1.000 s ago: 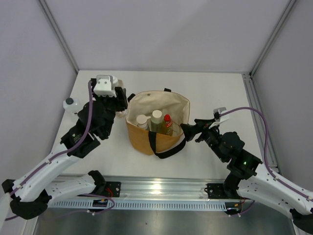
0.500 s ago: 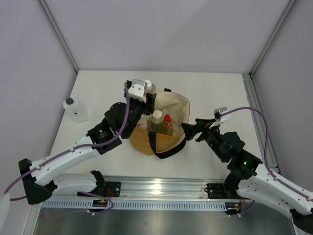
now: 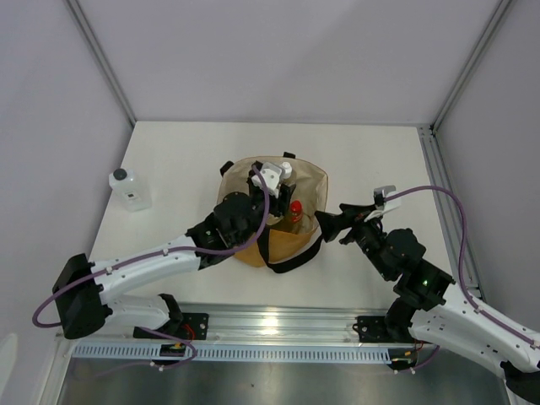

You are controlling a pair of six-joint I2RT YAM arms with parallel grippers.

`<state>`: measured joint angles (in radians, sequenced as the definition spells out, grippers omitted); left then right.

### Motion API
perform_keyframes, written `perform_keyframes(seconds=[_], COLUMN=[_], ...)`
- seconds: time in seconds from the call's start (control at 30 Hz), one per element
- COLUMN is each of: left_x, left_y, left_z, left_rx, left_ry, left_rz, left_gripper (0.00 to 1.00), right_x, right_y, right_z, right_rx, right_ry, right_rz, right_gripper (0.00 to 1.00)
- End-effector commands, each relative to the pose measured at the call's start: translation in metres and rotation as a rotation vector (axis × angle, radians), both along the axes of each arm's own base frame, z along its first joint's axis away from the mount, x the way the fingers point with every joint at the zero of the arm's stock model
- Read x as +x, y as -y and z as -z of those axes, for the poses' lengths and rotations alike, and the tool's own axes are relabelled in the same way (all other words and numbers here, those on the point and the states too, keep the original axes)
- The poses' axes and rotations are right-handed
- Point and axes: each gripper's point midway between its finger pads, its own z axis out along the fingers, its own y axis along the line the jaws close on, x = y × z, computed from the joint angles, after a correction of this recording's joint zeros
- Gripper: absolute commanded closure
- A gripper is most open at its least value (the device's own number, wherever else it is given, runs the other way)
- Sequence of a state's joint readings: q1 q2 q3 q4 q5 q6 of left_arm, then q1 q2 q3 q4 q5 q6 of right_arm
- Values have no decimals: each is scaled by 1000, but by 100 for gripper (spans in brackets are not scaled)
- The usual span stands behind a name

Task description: Place the personal care products into the canvas bag

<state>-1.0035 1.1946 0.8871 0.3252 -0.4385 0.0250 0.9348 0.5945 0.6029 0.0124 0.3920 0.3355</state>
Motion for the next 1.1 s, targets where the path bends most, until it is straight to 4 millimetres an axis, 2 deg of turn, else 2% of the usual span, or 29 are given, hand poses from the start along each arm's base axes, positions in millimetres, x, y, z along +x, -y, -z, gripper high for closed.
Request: perform_keyframes(seconds=[0.0, 0.27, 0.57, 1.07], left_x=[-6, -4, 12, 22], left_y=[17, 33, 37, 41], left_z=[-70, -65, -34, 1], left_rx=[-247, -258, -314, -275], left_ry=[152, 171, 51, 44], left_rz=[80, 120, 157, 176], left_gripper=[99, 99, 100, 99], right_x=[2, 1, 0, 0], right_y=[5, 5, 7, 6], right_z=[-8, -10, -12, -12], right_rx=[18, 22, 28, 28], right_ry=[27, 30, 33, 33], right_rz=[26, 26, 23, 22], right_gripper=[17, 17, 17, 17])
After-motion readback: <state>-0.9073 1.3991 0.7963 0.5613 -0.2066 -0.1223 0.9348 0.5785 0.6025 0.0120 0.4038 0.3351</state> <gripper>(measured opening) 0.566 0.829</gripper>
